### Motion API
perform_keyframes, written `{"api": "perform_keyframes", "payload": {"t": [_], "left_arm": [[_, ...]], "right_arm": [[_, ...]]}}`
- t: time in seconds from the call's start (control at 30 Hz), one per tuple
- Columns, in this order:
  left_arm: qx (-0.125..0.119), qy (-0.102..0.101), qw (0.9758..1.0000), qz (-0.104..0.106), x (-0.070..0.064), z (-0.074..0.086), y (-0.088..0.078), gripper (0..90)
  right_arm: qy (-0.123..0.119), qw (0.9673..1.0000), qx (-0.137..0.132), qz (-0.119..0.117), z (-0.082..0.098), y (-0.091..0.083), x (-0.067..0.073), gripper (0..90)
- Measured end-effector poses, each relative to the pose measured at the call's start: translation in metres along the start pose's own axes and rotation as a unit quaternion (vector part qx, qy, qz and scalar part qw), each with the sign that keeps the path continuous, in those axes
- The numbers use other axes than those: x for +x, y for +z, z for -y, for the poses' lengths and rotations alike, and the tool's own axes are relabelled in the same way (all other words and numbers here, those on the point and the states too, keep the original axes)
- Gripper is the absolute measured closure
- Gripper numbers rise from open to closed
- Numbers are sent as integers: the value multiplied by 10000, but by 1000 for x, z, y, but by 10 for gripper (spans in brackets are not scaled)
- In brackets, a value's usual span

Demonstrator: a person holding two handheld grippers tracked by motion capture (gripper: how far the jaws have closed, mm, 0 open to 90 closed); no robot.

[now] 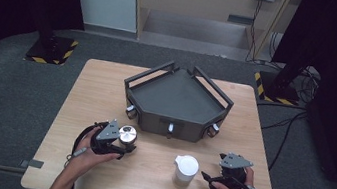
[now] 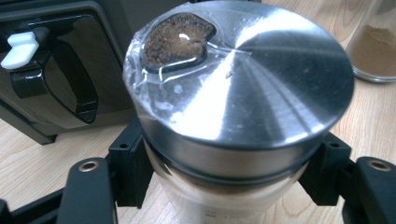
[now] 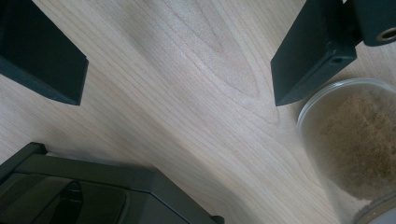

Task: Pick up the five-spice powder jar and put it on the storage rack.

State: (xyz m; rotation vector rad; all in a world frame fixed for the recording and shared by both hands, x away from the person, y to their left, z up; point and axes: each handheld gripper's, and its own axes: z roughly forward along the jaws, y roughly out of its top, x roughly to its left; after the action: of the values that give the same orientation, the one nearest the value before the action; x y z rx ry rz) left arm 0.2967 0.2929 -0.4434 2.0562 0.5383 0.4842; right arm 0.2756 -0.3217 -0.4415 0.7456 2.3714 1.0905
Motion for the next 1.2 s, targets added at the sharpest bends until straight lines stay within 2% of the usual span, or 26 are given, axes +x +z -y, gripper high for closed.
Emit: {"api": "perform_keyframes", "payload": {"t": [0.23, 1.2], "left_arm": [[-2, 2, 10000, 79, 2, 0, 0, 302], [-123, -16, 9999, 30, 2, -4, -11, 302]], "right_arm": [[3, 10000, -11, -10, 0, 1, 0, 46], [-19, 10000, -34, 27, -1, -1, 1, 47]]}}
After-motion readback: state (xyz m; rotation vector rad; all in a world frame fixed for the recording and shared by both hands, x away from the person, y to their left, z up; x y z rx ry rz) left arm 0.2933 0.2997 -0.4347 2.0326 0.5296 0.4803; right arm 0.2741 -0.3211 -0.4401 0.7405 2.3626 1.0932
